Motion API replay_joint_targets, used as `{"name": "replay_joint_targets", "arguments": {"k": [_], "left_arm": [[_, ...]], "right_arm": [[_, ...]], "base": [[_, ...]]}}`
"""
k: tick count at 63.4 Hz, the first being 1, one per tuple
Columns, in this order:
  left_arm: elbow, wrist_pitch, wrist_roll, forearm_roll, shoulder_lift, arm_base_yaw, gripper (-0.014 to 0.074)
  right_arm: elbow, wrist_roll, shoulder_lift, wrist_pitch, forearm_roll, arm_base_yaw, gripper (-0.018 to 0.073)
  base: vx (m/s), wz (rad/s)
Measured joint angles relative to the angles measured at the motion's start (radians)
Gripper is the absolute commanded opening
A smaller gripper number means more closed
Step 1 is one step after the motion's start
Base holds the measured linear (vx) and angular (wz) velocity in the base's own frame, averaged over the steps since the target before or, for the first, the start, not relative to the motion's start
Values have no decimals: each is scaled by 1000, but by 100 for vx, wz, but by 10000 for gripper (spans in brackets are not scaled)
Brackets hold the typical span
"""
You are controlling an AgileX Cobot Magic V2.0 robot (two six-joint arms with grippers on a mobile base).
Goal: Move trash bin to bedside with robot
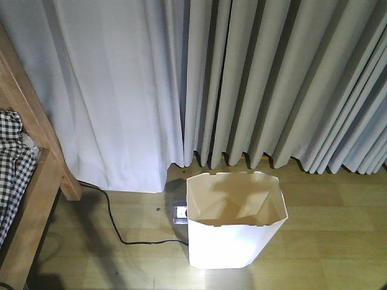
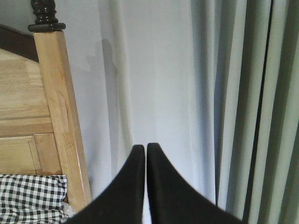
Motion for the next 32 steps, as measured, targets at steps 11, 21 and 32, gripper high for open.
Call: {"name": "replay_joint_targets", "arguments": {"k": [11,21,32], "left_arm": [[0,0,0,0,0,0,-6],[0,0,0,0,0,0,-6],[0,0,0,0,0,0,-6]], "right_arm": [[105,-1,-107,-120,18,72,494],[138,-2,-154,-140,22,79,494],[141,-3,-154,-109,22,79,424]], "base": [[0,0],[0,0],[0,0]]}}
